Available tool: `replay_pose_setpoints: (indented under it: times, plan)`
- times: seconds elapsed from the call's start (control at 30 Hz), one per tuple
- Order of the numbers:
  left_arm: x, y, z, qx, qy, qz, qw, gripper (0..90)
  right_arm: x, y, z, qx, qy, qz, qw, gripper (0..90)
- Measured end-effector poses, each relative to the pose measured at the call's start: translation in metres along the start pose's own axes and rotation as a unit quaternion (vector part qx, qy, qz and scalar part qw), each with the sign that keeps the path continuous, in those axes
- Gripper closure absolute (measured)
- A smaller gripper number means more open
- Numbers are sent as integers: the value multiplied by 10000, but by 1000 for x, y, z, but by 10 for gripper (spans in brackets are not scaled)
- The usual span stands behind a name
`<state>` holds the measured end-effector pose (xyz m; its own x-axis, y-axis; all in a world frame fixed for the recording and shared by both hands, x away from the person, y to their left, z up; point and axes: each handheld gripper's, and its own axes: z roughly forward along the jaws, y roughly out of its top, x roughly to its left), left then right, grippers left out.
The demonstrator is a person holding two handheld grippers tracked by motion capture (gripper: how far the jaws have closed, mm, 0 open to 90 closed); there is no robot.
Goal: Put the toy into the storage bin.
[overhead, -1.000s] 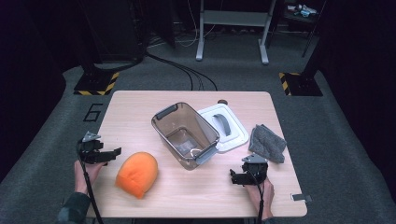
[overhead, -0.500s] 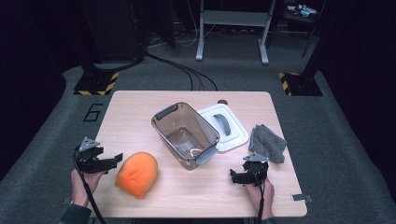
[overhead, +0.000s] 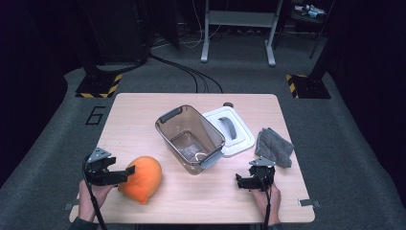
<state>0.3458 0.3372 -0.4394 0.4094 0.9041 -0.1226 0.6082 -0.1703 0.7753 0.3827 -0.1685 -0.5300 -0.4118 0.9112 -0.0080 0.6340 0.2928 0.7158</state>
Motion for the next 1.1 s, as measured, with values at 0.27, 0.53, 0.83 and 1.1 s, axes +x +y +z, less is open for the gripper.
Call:
replay_pose_setpoints:
  times: [0.27,0.53,0.83,1.1]
  plan:
    - [-24,-5,6,194,-274,197,9992,119,0,0,0,-4,-22,-10,10000,3]
    - [-36,-8,20,442,-172,438,9979,170,0,0,0,-4,-17,-19,10000,3]
    - [-42,-14,30,509,-20,660,9965,426,0,0,0,-4,-18,-21,10000,3]
    - [-37,-16,27,405,-63,785,9961,592,1,0,0,-24,-14,50,10000,3]
